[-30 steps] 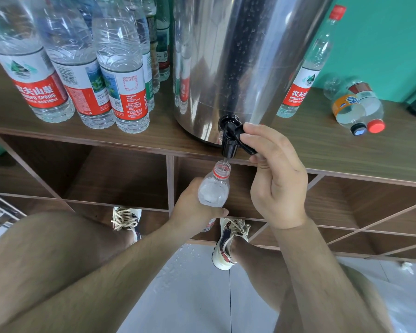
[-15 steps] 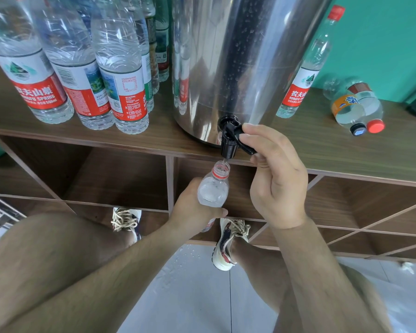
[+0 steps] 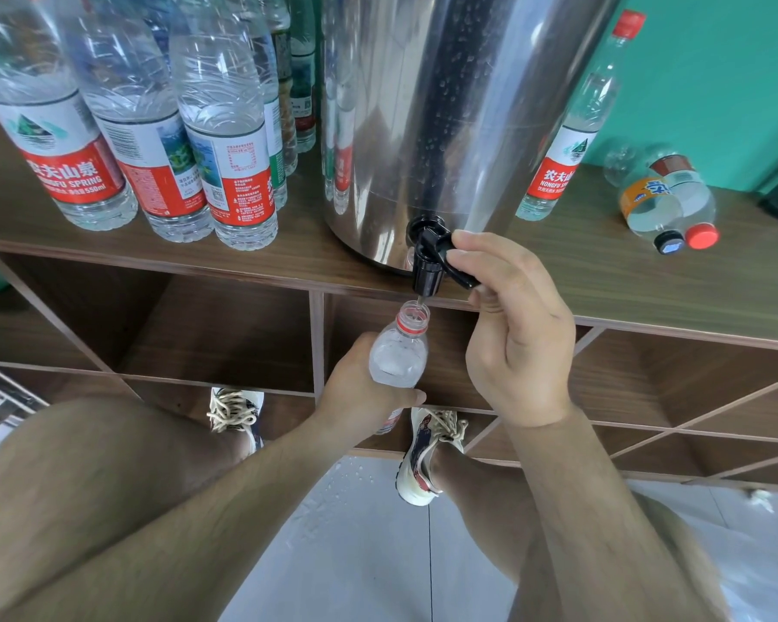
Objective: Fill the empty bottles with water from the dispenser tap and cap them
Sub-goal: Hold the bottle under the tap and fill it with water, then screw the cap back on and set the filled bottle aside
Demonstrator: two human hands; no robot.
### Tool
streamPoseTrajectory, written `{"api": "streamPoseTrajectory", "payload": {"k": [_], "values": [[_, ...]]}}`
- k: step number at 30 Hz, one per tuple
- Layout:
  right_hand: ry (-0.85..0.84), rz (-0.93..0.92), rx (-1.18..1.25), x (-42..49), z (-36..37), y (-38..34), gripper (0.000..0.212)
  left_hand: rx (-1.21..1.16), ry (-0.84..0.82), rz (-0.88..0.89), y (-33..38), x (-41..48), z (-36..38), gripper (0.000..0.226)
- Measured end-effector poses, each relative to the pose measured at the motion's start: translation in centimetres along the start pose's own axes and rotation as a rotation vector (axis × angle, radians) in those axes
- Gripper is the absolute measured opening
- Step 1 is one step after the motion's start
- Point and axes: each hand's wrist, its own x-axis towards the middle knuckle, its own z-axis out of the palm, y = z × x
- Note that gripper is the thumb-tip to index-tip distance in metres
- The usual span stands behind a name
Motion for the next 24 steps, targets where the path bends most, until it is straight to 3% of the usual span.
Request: {"api": "streamPoseTrajectory", "payload": {"k": [14, 24], "values": [[0.019, -0.002, -0.005, 0.5, 0.1, -0.6, 0.063, 0.024, 0.003, 0.013, -0.1, 0.2, 0.1, 0.073], [0.056, 0.068, 0.012, 3.2, 0.5, -2.1, 0.025, 0.023, 0.026, 0.023, -0.1, 0.4, 0.1, 0.072]]}}
